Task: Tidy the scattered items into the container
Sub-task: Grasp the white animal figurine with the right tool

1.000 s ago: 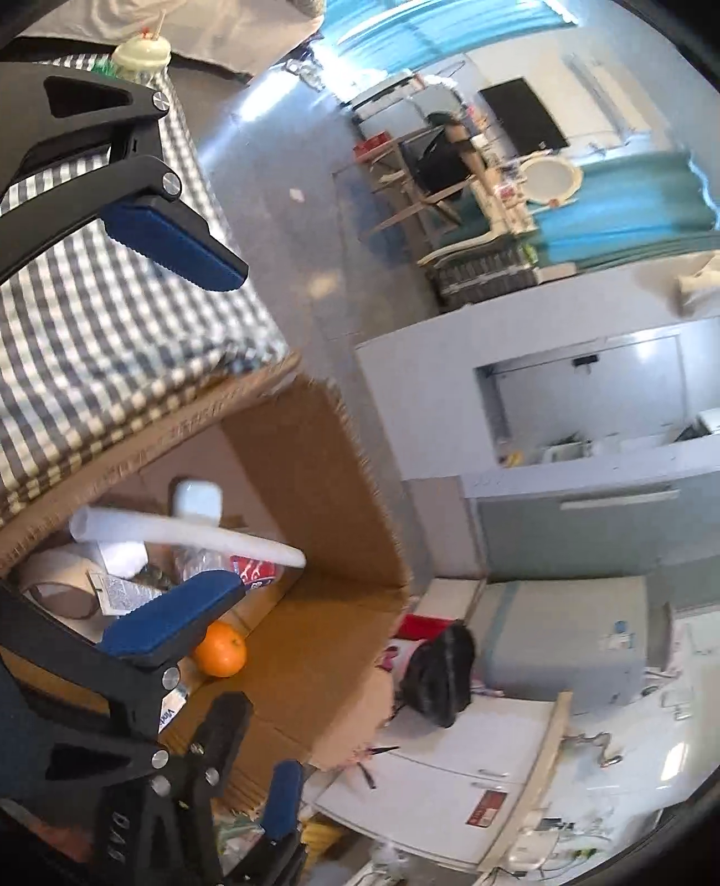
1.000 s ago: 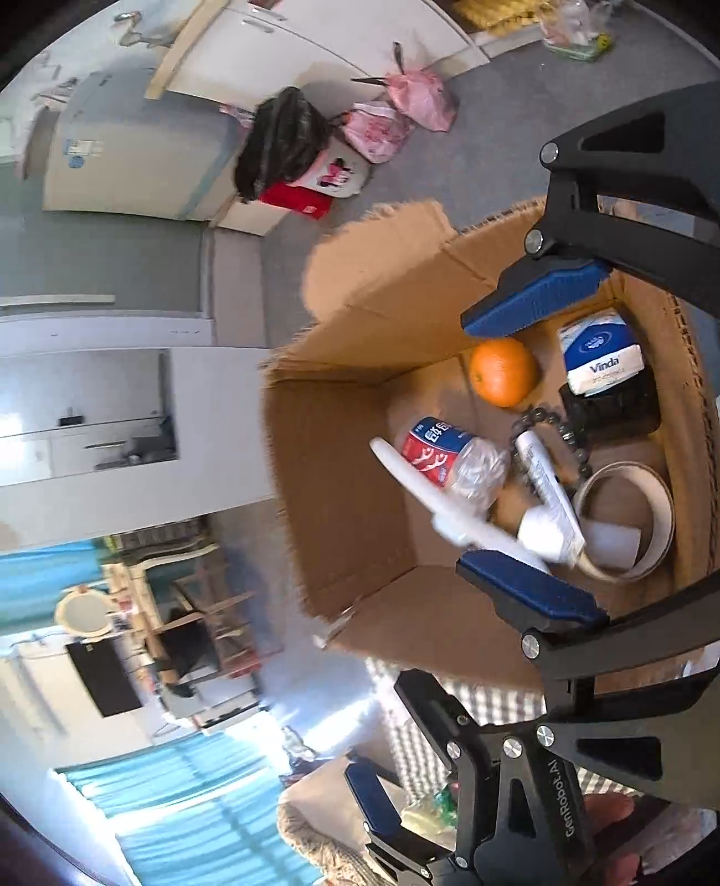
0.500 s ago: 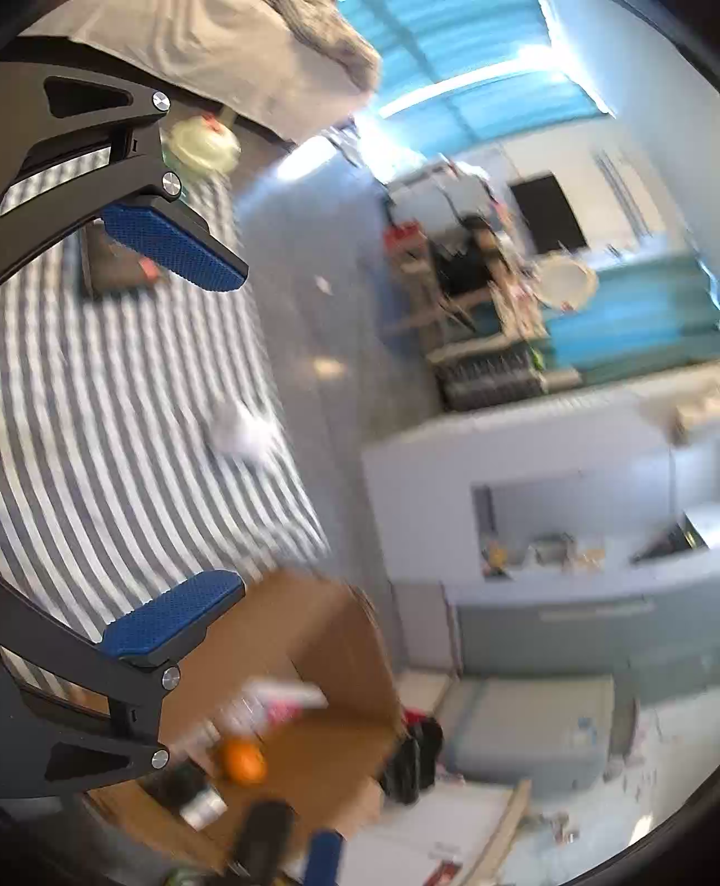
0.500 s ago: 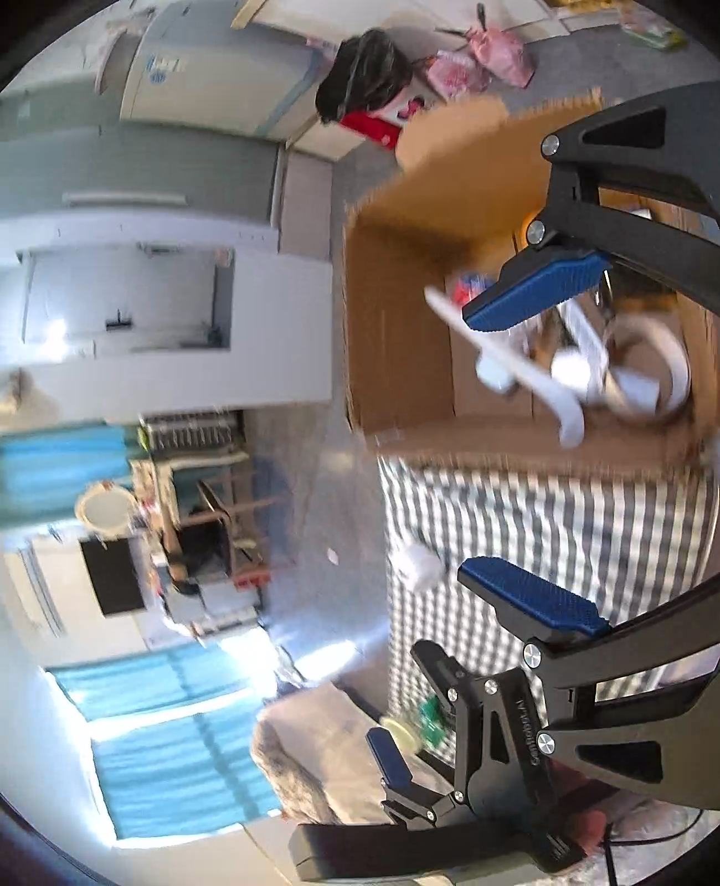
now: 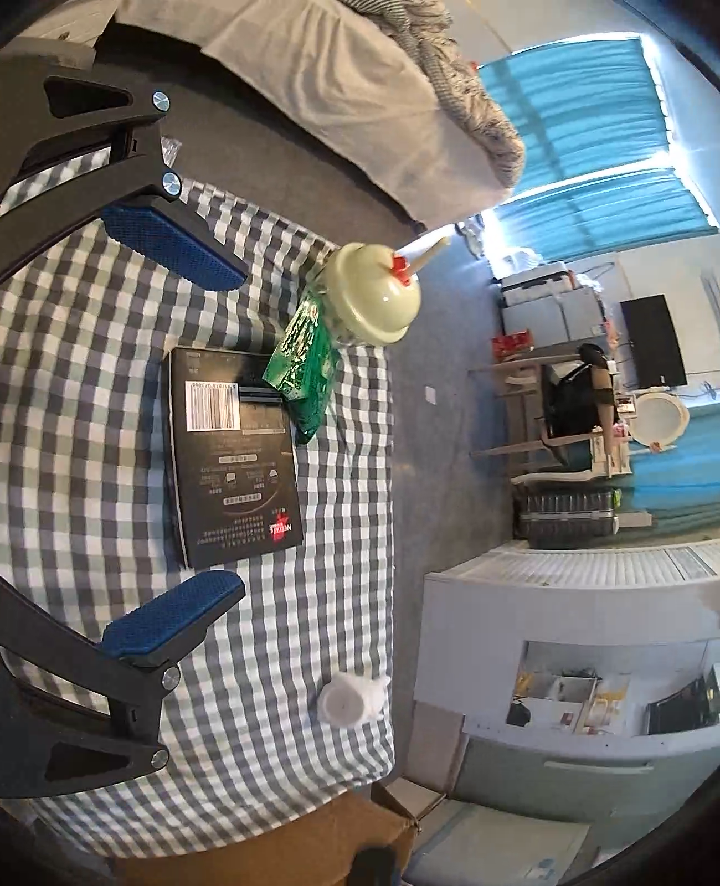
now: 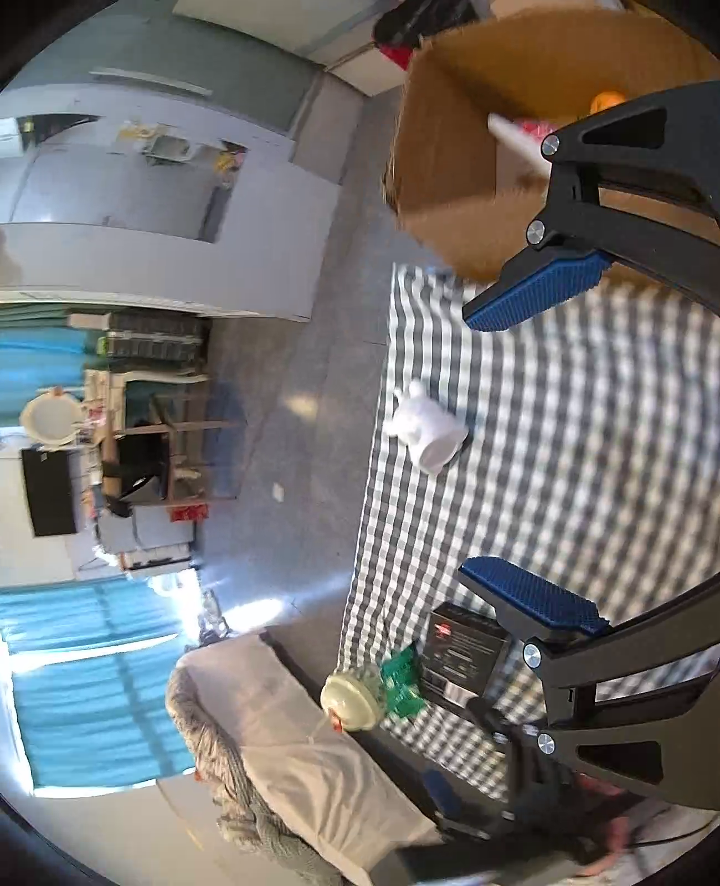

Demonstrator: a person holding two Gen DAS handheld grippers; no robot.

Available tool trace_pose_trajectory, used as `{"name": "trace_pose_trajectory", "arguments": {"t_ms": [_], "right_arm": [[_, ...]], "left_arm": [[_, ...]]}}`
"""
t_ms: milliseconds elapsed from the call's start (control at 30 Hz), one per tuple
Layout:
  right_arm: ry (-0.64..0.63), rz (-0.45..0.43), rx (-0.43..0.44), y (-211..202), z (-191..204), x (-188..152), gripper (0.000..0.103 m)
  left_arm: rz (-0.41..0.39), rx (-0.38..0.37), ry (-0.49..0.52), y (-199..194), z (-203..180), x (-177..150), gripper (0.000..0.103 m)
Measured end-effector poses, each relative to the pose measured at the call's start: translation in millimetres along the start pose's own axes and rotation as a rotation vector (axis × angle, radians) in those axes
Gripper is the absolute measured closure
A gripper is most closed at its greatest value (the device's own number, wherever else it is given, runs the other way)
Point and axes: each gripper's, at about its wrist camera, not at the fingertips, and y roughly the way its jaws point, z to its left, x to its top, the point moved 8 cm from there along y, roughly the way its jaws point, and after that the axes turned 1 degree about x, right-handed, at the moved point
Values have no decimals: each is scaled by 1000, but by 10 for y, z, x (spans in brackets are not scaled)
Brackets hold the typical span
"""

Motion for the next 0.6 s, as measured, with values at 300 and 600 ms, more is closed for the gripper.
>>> {"name": "trace_pose_trajectory", "arguments": {"t_ms": [300,600], "right_arm": [[83,147,-112,1125,-54,-6,19],[155,225,-195,1625,-279,-33,27]], "left_arm": [[57,-46,21,463,-68,-57,0],[81,-58,-19,641,74,-100,0]]}}
